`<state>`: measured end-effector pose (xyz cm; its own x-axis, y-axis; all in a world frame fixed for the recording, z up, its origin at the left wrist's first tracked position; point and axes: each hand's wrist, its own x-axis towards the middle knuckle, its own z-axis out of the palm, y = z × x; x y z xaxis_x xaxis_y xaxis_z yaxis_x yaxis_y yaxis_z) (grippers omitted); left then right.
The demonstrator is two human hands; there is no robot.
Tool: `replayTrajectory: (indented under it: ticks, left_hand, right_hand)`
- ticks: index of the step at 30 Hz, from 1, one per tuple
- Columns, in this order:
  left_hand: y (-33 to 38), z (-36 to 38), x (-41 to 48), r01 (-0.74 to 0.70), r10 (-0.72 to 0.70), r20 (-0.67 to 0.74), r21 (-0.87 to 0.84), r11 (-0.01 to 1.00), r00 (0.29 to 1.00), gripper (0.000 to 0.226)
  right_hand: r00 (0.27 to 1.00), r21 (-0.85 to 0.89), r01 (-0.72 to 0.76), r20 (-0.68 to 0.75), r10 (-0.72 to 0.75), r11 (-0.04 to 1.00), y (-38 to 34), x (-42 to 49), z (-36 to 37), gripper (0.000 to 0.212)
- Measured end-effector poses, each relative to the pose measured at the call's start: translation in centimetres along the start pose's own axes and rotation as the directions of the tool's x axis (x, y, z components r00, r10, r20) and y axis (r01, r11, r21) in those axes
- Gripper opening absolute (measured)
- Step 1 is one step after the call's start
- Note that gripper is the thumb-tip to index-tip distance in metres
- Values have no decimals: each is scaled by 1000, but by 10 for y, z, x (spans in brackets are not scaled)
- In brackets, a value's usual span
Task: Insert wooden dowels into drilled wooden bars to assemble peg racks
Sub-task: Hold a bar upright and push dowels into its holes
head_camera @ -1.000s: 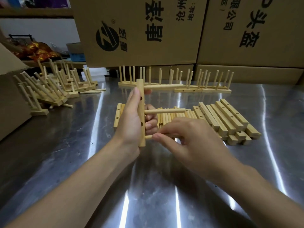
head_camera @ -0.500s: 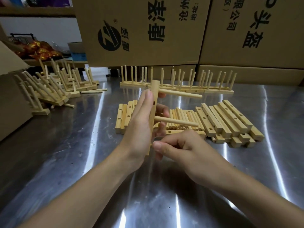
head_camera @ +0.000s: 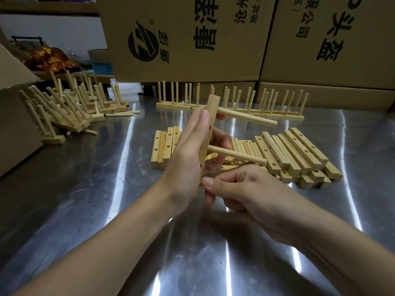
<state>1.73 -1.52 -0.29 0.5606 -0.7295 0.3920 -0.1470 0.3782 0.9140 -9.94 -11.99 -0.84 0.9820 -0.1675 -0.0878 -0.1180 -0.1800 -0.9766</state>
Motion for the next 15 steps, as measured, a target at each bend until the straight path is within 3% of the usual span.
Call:
replayTrajectory:
  ticks: [8, 11, 15]
  left_hand:
    - [-1, 1, 1, -6, 6, 2, -66, 998, 1000, 41]
    - [-7, 1, 2, 29, -39, -121, -82, 996, 992, 42]
    - [-14, -2, 8, 28, -17, -276, 33, 999, 961, 41]
  right_hand:
    - [999, -8, -24, 23, 24, 1000, 0, 1, -5, 38]
    - [1000, -84, 12, 1, -12, 996, 2, 2, -5, 38]
    - [998, -125, 37, -48, -43, 992, -4, 4, -20, 35]
